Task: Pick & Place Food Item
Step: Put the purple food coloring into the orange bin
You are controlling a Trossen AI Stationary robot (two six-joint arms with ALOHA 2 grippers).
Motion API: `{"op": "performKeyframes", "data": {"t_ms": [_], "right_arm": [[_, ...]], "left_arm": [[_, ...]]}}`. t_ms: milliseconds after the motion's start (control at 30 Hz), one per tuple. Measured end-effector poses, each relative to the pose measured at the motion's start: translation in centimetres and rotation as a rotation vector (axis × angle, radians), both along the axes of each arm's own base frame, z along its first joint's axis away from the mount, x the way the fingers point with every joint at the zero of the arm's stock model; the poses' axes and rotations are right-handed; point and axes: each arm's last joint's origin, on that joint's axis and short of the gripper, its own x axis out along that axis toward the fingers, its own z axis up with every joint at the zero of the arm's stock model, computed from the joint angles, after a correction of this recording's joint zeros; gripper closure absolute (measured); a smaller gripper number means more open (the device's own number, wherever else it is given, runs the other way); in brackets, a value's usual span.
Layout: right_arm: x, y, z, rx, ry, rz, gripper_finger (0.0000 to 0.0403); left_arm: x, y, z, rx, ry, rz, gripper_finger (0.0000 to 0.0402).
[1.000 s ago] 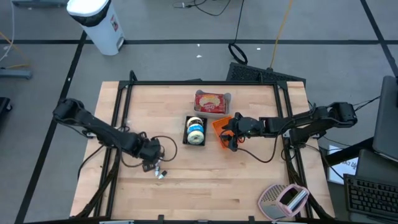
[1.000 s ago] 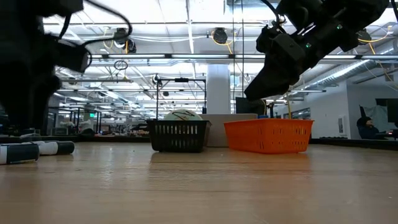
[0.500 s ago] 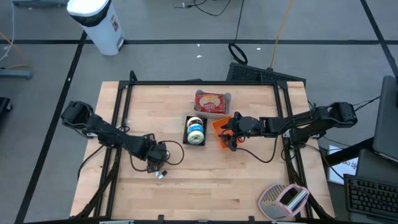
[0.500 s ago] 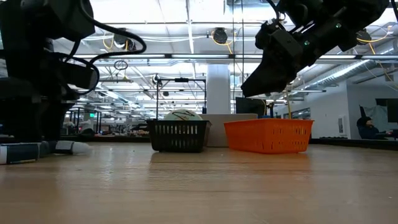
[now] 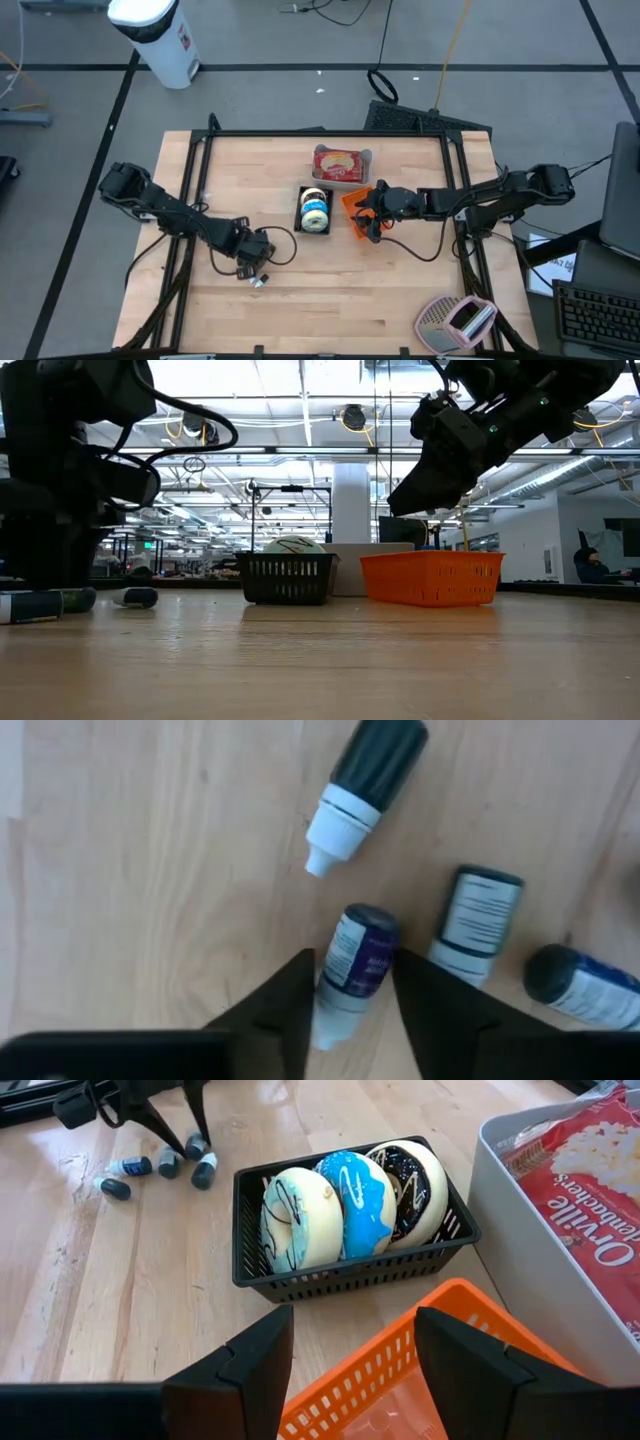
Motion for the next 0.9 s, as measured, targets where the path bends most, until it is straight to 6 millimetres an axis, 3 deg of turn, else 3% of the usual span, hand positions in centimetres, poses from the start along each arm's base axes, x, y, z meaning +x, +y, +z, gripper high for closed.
{"op": "performKeyframes", "data": {"t_ms": [267,500,667,900], "right_arm": [[0.0,0.0,0.0,0.0,0.0,0.0,0.0206],[0.3,0.1,0.5,0.0,-0.065,0.017,0.0206],[0.8,0.6,1.7,-0.051,-0.192,0.157,0.0206],[1.0,3.3,2.8,-0.457,-0.296,0.406,0.0206]], "left_arm": [[-0.1,0.2,0.6,0.016,-0.01,-0.056,0.0338],[0.5,0.6,3.5,0.141,-0.096,-0.024,0.0322],[3.1,0.6,6.5,0.097,-0.258,-0.008,0.0329],[7.8,1.3,10.0,-0.132,-0.652,-0.063,0.0337]]}}
